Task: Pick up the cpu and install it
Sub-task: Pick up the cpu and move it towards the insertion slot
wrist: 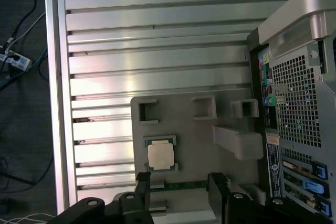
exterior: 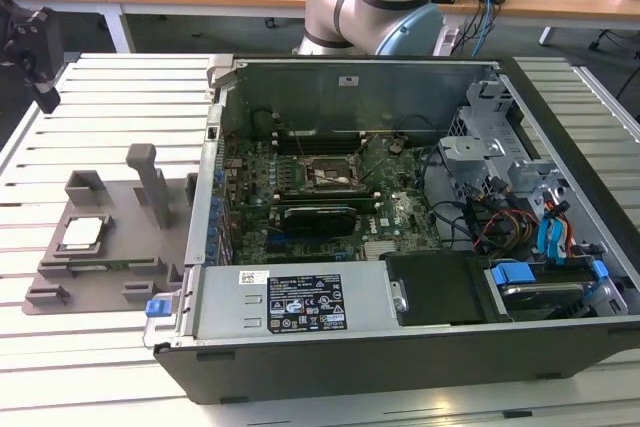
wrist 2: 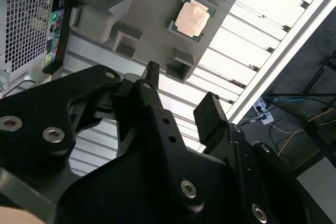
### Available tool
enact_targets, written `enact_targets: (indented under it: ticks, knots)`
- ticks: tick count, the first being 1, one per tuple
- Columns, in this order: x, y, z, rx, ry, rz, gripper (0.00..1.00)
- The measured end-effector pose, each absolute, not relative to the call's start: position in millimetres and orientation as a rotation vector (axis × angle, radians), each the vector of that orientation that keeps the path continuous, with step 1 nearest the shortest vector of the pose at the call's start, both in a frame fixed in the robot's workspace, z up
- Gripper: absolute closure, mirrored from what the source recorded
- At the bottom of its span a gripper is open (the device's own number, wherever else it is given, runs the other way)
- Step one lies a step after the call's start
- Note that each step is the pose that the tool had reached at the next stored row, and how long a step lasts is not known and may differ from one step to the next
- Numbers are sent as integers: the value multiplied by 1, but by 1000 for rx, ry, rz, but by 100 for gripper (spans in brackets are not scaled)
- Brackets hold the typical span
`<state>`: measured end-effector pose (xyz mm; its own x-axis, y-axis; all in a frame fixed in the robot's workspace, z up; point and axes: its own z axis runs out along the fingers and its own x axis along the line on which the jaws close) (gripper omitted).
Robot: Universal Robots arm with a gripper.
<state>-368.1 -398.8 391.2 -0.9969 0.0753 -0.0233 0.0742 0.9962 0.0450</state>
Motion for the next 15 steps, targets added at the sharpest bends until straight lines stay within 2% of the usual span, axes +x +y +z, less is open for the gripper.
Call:
enact_targets:
  ticks: [1,15]
  knots:
    - [-368,-399,391,117,3114,69,40]
    - [-368,-399,383,117,3114,69,40]
